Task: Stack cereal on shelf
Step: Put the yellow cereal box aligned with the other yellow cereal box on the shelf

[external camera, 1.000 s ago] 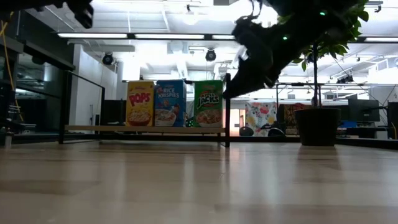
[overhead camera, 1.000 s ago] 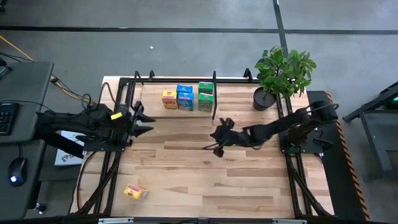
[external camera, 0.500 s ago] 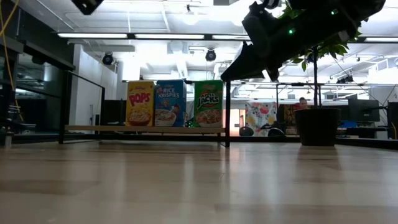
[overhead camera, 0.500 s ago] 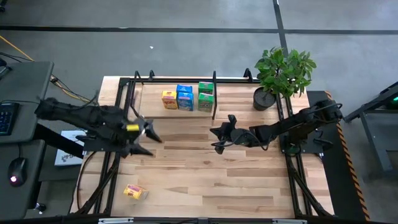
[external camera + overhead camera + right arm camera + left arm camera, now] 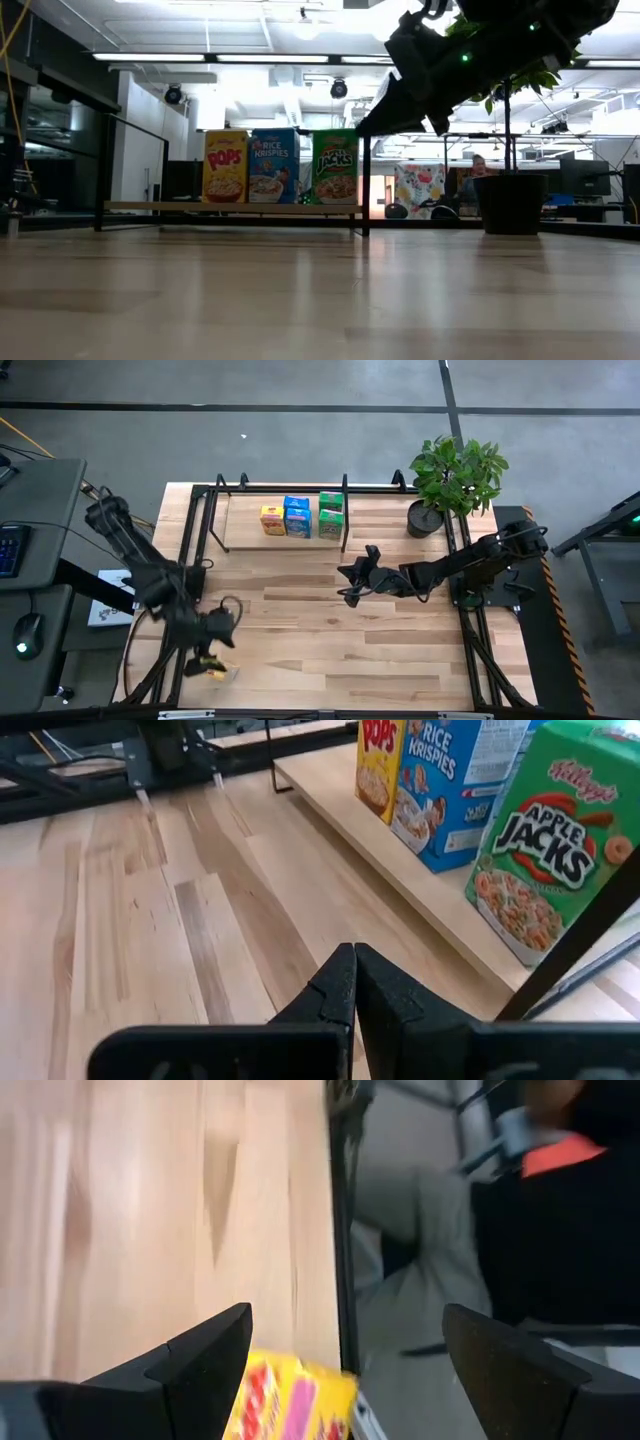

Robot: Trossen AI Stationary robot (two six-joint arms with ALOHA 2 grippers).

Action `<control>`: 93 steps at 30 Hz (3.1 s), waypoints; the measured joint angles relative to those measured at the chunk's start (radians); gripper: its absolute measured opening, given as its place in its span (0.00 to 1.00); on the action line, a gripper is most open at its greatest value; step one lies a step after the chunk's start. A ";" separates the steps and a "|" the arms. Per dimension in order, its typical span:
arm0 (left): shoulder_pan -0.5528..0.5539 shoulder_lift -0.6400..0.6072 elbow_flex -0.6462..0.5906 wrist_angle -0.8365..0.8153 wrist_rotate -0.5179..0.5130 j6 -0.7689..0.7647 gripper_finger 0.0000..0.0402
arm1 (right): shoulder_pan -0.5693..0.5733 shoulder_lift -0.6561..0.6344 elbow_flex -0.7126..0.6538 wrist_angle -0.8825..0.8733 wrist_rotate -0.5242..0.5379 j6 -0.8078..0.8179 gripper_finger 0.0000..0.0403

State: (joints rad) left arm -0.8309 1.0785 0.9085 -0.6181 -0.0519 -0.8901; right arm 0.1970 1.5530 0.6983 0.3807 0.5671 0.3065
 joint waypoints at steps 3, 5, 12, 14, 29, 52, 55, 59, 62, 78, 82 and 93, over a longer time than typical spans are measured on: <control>-0.079 0.072 0.013 -0.020 -0.046 -0.090 0.79 | 0.000 0.003 0.000 -0.002 0.000 0.003 0.00; -0.123 0.114 0.025 -0.024 -0.078 -0.099 0.79 | 0.000 0.003 0.000 -0.002 0.001 0.007 0.00; -0.239 0.232 0.103 -0.209 -0.234 -0.113 0.79 | 0.000 0.003 0.000 0.001 0.001 0.010 0.00; -0.260 0.260 0.125 -0.246 -0.246 -0.127 0.79 | 0.000 0.003 0.000 0.001 0.001 0.010 0.00; -0.303 0.354 0.165 -0.258 -0.241 -0.154 0.79 | 0.000 0.003 0.000 0.000 0.002 0.010 0.00; -0.187 0.486 0.165 -0.317 -0.092 0.125 0.67 | 0.000 0.003 0.000 -0.006 0.002 0.003 0.00; -0.153 0.468 0.165 -0.311 -0.077 0.175 0.54 | 0.000 0.003 0.000 -0.007 0.002 0.002 0.00; -0.093 0.425 0.165 -0.313 -0.076 0.284 0.39 | -0.001 0.003 0.000 -0.018 0.003 -0.001 0.00; -0.022 0.367 0.167 -0.317 -0.083 0.397 0.33 | -0.003 0.003 0.000 -0.030 0.003 -0.001 0.00; 0.810 0.215 0.328 -0.455 -0.247 1.110 0.31 | -0.003 0.003 0.000 -0.048 0.005 0.000 0.00; 1.010 0.270 0.328 -0.446 -0.113 1.159 0.31 | -0.003 0.003 0.000 -0.050 0.006 0.000 0.00; 1.156 0.425 0.328 -0.435 -0.065 1.279 0.31 | -0.014 0.003 0.000 -0.059 0.005 0.007 0.00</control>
State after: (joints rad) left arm 0.3248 1.5031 1.2362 -1.0535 -0.1173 0.3885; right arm 0.1829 1.5562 0.6983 0.3222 0.5716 0.3134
